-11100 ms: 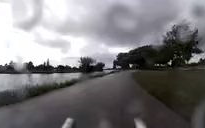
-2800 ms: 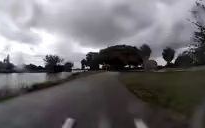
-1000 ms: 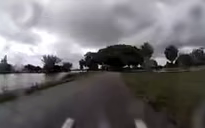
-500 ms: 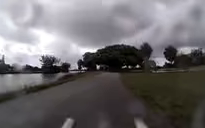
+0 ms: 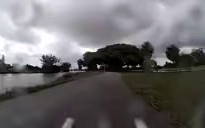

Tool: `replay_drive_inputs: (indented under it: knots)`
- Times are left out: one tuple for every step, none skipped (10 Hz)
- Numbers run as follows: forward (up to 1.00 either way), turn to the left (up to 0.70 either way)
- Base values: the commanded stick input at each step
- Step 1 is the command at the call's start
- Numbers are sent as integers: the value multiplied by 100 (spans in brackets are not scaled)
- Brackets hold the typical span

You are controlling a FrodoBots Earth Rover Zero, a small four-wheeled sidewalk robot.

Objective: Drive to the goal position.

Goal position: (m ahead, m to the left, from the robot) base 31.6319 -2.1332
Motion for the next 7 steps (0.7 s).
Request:
replay_drive_inputs:
  knots:
    - [100,0]
    - [100,0]
    - [100,0]
    - [100,0]
    - [100,0]
    - [100,0]
    - [100,0]
